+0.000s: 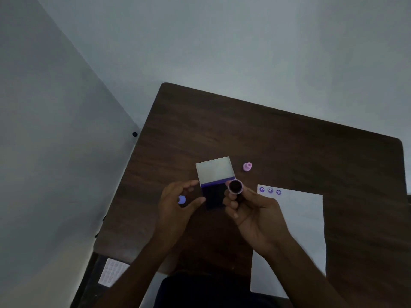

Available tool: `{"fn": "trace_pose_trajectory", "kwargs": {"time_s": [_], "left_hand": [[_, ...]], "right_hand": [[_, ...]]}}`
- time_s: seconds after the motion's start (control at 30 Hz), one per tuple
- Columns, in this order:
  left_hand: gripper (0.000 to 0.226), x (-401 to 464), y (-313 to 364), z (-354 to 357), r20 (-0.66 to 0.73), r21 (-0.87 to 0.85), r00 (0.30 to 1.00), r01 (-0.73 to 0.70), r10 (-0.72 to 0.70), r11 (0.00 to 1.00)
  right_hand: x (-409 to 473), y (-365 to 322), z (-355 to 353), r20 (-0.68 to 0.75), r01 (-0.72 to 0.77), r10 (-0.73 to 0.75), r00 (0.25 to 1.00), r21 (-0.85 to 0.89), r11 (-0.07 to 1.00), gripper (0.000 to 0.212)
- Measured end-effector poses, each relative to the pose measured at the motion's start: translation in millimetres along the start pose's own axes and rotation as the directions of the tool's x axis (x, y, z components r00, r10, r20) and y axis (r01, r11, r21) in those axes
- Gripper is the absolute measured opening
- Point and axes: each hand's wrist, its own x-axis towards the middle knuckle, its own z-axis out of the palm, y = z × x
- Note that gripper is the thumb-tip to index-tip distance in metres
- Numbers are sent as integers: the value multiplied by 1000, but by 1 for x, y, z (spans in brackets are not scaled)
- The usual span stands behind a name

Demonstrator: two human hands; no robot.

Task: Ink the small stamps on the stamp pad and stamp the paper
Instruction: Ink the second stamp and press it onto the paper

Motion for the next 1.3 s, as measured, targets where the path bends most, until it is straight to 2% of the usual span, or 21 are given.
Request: {"fn": "trace_pose_trajectory", "kwargs": {"time_s": [0.13, 0.23, 0.33, 0.37, 0.43, 0.53, 0.63, 1.0, 1.07, 1.23, 1.3], "left_hand": [[39, -5, 63, -1, 54, -27, 980, -192, 193, 981], [48, -7, 102, -5, 39, -101, 917, -393, 398, 914], [52, -6, 126, -7, 58, -98, 883, -460, 466, 883], [51, -7, 131, -6, 45, -86, 878, -471, 476, 878], [47, -7, 139, -5, 15, -65, 877, -478, 479, 876], [46, -8, 143, -1, -57, -10, 866, -499, 497, 867], [45, -10, 142, 1, -106, 10, 845, -527, 525, 850], [46, -7, 145, 0, -124, 43, 839, -529, 530, 848], [45, -6, 144, 0, -120, 45, 839, -529, 530, 847], [46, -6, 133, 7, -116, 31, 863, -492, 492, 870], [47, -4, 123, 11, -74, 42, 888, -452, 454, 891]], "right_hand": [[-6, 0, 4, -1, -4, 4, 1000, 141, 990, 30], [-11, -2, 6, -10, 12, -10, 1000, 254, 967, 34], [-16, -6, 11, -1, 17, -18, 1000, 282, 959, 31], [-18, -7, 11, 3, 21, -23, 1000, 298, 954, 31], [-21, -8, 11, 20, 25, -34, 999, 337, 941, 44], [-23, -8, 11, 32, 26, -38, 999, 314, 949, 58], [-24, -10, 12, 44, 22, -38, 998, 316, 949, 59], [-26, -11, 15, -32, 30, -20, 999, 342, 939, 55], [-25, -11, 15, -41, 26, -13, 999, 334, 942, 45], [-20, -10, 6, -2, 6, -5, 1000, 364, 931, 55], [-14, -7, -3, -4, -2, 3, 1000, 363, 932, 51]]}}
